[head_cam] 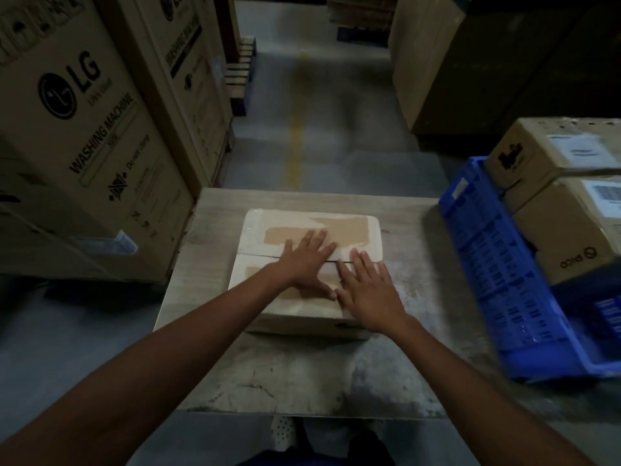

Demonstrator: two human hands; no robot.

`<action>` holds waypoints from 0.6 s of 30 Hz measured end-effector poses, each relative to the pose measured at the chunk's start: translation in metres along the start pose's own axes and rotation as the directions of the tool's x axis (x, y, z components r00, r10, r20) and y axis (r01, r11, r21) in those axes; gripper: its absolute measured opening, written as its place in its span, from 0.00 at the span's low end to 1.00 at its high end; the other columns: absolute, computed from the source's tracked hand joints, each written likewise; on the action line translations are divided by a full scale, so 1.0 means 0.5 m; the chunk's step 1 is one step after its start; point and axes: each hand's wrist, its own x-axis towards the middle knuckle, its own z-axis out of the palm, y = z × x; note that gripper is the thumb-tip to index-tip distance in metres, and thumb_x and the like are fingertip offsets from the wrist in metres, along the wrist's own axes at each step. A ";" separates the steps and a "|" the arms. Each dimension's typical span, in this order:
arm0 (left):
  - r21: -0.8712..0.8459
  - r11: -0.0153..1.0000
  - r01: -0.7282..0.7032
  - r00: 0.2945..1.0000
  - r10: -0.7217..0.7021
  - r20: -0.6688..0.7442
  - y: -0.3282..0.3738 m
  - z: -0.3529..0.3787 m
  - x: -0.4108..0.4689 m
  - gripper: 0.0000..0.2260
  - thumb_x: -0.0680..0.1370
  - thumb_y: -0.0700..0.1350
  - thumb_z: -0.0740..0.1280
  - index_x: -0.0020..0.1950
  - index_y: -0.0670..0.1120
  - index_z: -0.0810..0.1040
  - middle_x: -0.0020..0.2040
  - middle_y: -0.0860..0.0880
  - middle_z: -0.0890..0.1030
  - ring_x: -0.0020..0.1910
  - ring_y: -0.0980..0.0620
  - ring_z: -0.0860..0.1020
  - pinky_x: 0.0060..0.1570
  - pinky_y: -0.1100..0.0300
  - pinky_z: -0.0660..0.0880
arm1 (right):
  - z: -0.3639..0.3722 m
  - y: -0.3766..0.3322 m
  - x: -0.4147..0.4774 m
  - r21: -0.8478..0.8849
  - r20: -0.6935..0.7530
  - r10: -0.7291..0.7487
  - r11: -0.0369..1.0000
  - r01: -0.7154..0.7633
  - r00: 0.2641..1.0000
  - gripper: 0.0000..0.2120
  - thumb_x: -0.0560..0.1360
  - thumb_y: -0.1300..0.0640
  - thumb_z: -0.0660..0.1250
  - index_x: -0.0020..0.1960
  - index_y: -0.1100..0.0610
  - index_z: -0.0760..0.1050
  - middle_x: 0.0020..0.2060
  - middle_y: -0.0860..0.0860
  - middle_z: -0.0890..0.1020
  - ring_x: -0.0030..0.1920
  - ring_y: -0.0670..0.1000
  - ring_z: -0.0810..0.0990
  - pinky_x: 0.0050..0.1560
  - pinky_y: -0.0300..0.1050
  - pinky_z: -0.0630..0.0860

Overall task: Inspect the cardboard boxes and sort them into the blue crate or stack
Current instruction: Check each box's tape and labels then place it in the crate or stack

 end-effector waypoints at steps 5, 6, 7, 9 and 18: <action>0.029 1.000 0.009 1.000 -0.009 -0.010 0.017 -0.011 -0.015 0.49 0.72 0.68 0.69 0.82 0.53 0.44 0.81 0.46 0.34 0.80 0.41 0.36 0.75 0.35 0.44 | 0.012 0.002 0.001 -0.016 -0.021 0.009 1.000 -0.009 1.000 0.41 0.73 0.36 0.30 0.83 0.49 0.48 0.82 0.57 0.46 0.82 0.57 0.43 0.77 0.62 0.45; 0.046 0.999 0.005 0.998 -0.002 -0.058 0.017 -0.001 -0.025 0.46 0.74 0.69 0.66 0.82 0.54 0.44 0.81 0.46 0.35 0.80 0.41 0.36 0.75 0.35 0.44 | 0.007 -0.006 -0.003 -0.001 -0.022 0.045 0.999 -0.045 0.999 0.41 0.73 0.36 0.30 0.82 0.49 0.50 0.82 0.56 0.46 0.82 0.57 0.44 0.77 0.63 0.47; 0.056 0.998 0.010 0.993 -0.003 -0.117 0.015 0.017 -0.042 0.43 0.76 0.70 0.62 0.82 0.54 0.45 0.81 0.46 0.35 0.80 0.42 0.37 0.75 0.35 0.44 | 0.005 -0.017 -0.011 0.036 -0.039 0.091 0.995 -0.090 0.995 0.38 0.75 0.37 0.33 0.82 0.49 0.53 0.82 0.56 0.49 0.82 0.57 0.45 0.77 0.64 0.49; 0.029 0.998 0.048 0.972 -0.040 -0.233 0.002 0.072 -0.085 0.37 0.79 0.70 0.51 0.82 0.54 0.45 0.81 0.46 0.37 0.80 0.44 0.37 0.76 0.36 0.43 | 0.018 -0.040 -0.037 0.090 -0.080 0.149 0.986 -0.142 0.985 0.31 0.81 0.41 0.41 0.80 0.50 0.60 0.81 0.56 0.56 0.81 0.56 0.51 0.77 0.64 0.52; -0.064 0.994 0.084 0.942 -0.100 -0.319 -0.050 0.124 -0.125 0.36 0.77 0.69 0.38 0.82 0.54 0.41 0.81 0.50 0.36 0.80 0.49 0.37 0.77 0.41 0.39 | 0.017 -0.064 -0.051 0.089 -0.045 0.183 0.980 -0.179 0.982 0.26 0.84 0.44 0.47 0.81 0.48 0.55 0.82 0.56 0.53 0.81 0.56 0.48 0.77 0.65 0.48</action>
